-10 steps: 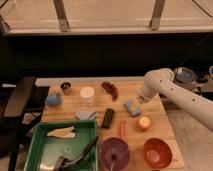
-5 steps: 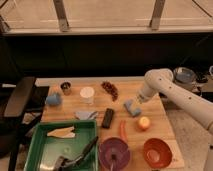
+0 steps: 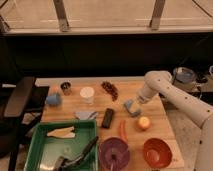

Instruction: Place sponge in table surface

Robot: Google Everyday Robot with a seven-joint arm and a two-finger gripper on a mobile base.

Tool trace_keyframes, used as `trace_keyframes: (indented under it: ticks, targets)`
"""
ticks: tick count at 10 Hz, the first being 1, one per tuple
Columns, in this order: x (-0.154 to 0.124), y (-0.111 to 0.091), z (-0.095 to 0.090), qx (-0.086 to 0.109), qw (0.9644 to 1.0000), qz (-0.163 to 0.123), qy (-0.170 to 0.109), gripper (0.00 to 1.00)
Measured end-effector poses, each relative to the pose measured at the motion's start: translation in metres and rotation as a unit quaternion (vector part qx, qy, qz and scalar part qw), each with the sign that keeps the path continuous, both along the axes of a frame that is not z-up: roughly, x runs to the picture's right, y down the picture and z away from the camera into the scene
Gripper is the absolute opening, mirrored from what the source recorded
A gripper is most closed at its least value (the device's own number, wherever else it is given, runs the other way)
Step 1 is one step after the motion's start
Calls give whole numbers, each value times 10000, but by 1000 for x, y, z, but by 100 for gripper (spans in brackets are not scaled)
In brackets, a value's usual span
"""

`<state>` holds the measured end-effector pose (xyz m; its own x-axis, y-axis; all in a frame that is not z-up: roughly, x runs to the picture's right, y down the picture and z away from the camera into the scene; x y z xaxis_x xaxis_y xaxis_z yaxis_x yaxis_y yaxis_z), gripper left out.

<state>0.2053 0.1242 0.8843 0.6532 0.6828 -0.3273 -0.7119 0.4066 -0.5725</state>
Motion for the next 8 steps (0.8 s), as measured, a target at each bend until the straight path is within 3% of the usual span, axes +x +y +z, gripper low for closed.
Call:
trace_keyframes:
  ticks: [4, 8]
  targets:
    - [-1, 21, 12, -301, 9995, -44, 76, 61]
    - [-1, 25, 9, -289, 9995, -107, 100, 22]
